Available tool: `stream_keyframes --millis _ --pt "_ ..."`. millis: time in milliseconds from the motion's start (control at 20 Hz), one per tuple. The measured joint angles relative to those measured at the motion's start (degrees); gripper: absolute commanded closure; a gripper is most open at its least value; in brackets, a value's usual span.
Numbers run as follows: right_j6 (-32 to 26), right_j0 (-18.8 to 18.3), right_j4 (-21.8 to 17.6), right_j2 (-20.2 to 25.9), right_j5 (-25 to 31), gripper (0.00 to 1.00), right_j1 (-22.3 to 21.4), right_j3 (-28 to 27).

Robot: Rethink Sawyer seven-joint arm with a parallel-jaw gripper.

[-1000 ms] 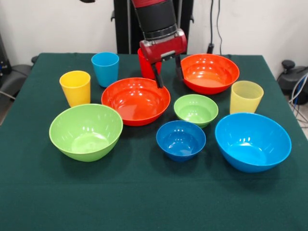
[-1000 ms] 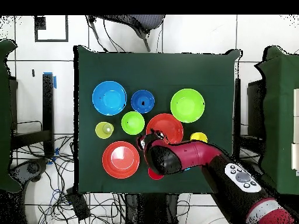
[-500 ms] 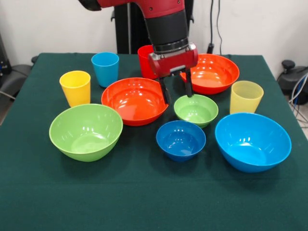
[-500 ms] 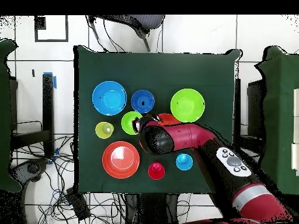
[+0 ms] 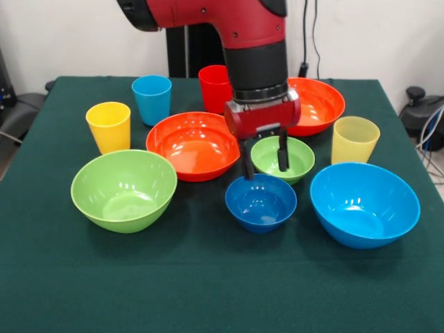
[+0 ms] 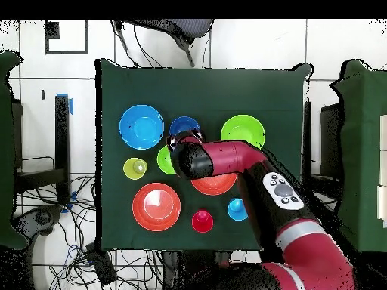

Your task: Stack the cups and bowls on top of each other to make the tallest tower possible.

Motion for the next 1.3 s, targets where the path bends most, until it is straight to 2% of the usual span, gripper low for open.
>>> stream_keyframes --millis 150,400,700,1000,1300 --pt "0.0 1.4 0.1 -0.6 -1.2 0.0 0.9 -1.8" --pt "0.0 0.9 0.1 -0.4 -3.6 0.0 2.0 -2.2" --pt "0.0 -1.0 0.1 0.9 -7.7 0.0 5.2 -2.3" --pt "0.0 -1.7 0.1 1.5 -9.1 0.0 7.8 -2.3" --pt "0.0 -4.4 0.1 5.3 -10.1 0.0 10.3 -2.3"
